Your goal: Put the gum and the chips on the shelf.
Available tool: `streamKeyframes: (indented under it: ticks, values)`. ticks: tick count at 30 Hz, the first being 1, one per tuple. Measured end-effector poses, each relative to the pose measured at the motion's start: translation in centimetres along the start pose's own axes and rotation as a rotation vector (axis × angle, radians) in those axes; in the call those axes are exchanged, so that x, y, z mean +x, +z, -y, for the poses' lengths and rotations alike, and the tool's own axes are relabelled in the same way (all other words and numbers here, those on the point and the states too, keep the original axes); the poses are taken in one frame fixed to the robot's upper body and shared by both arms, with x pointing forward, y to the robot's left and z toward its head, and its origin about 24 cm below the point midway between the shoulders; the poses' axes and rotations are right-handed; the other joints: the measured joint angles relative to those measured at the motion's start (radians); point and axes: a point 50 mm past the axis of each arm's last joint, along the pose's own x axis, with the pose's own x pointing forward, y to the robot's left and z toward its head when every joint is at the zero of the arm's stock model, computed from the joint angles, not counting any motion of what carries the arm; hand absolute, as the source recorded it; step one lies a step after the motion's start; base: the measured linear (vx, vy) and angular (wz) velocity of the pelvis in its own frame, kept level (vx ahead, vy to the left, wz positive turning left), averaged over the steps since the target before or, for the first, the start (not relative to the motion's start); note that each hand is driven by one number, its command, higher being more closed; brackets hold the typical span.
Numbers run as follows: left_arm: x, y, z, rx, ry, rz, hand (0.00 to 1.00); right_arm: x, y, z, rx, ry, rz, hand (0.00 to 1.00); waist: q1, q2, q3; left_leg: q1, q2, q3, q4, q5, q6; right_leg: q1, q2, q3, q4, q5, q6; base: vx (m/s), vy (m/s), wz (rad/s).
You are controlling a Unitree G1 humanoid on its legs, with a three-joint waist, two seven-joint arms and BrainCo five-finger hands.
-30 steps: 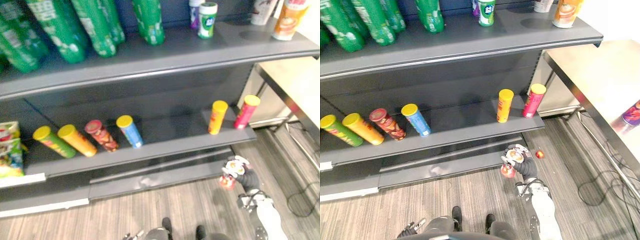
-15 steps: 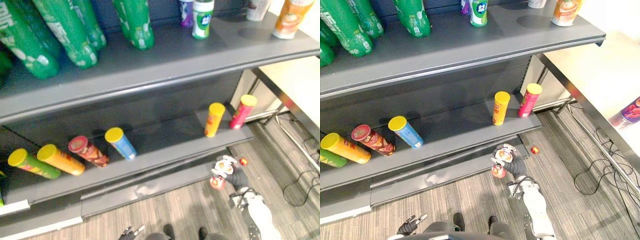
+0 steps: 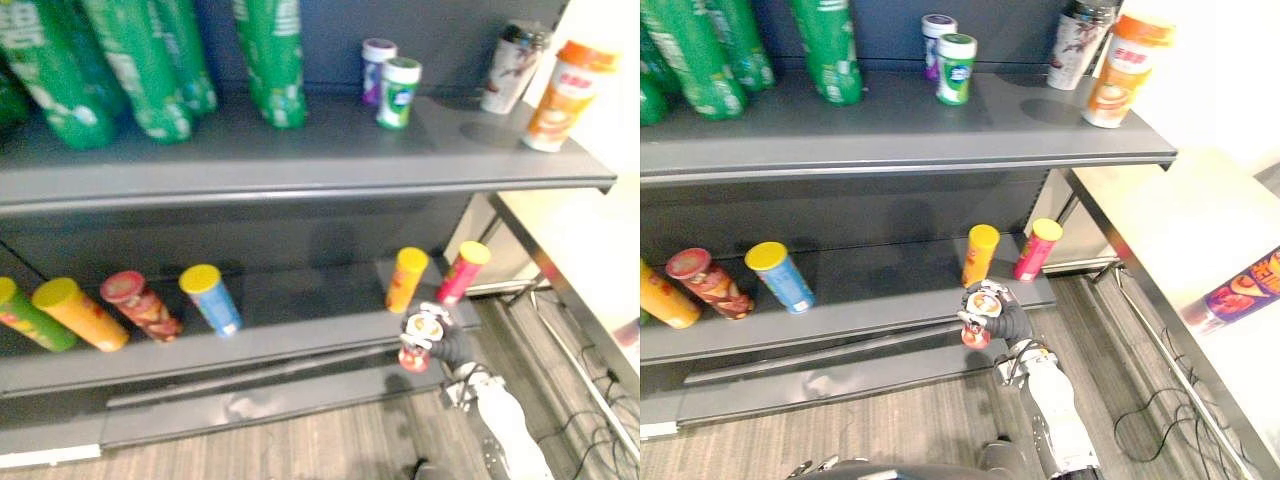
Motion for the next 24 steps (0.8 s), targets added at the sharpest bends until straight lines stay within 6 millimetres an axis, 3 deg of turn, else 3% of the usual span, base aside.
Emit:
streamKeyframes:
  ticks: [2,4,7,10,16,18,20,24]
  values:
    - [0.1,0.0,1.0,-0.041,-0.015,-0.006,0.00,0.1,0.2,0.1,-0.004,0.001,0.005,1.00,0.002,0.047,-0.008,0.002,0.060,-0.010,-0.025,0.028,-0.017,0.007,0.060,-0.036,-0.033,0.002,-0.020,0.10,-0.365,0.00]
    - [0.0,-0.6,1.9,-0.120,-0.018,-0.019,0.00,-0.1,0.2,0.7,-0.022,0.003,-0.011,1.00,-0.005,0.089,-0.005,0.016,0.109,-0.019,-0.074,0.112,-0.051,0.014,0.119,-0.057,-0.036,-0.005,-0.046,0.08,-0.337,0.10]
    - [0.0,-0.7,1.7,-0.141,-0.012,-0.025,0.00,-0.2,0.2,0.8,-0.003,0.002,-0.009,1.00,-0.014,0.087,-0.005,0.006,0.113,-0.023,-0.082,0.201,-0.048,0.051,0.124,-0.094,-0.081,-0.011,-0.069,0.00,-0.223,0.30]
    - [0.0,-0.7,2.1,-0.143,-0.021,-0.029,0.00,-0.4,0.0,1.0,-0.003,-0.011,-0.016,1.00,-0.015,0.097,-0.008,-0.029,0.115,-0.047,-0.090,0.223,-0.044,0.066,0.123,-0.136,-0.133,-0.002,-0.076,-0.05,-0.065,0.39]
    - [0.0,-0.6,2.2,-0.138,-0.021,-0.023,0.00,-0.5,-0.1,1.0,-0.003,-0.029,-0.019,1.00,-0.012,0.103,-0.012,-0.039,0.071,-0.034,-0.143,0.194,-0.038,0.112,0.095,-0.166,-0.259,0.079,-0.043,-0.03,0.074,0.23]
    - [0.1,-0.5,2.0,-0.131,-0.014,-0.020,0.00,-0.3,-0.2,0.8,-0.011,-0.036,-0.021,1.00,-0.004,0.088,-0.005,-0.038,0.040,-0.010,-0.155,0.166,-0.033,0.134,0.073,-0.156,-0.331,0.145,-0.027,-0.01,0.139,-0.13]
    - [0.1,-0.3,1.9,-0.119,-0.001,-0.015,0.00,-0.4,-0.1,1.1,-0.028,-0.049,-0.022,1.00,-0.005,0.075,-0.007,-0.024,0.015,0.011,-0.155,0.159,-0.022,0.139,0.048,-0.136,-0.334,0.155,-0.019,-0.02,0.074,-0.17]
    - [0.2,0.2,2.2,-0.082,-0.013,-0.003,0.00,-0.7,0.4,2.8,-0.053,-0.146,-0.005,1.00,-0.011,0.090,-0.008,-0.017,0.004,0.018,-0.155,0.154,-0.019,0.138,0.036,-0.129,-0.333,0.158,-0.015,-0.01,0.025,-0.07]
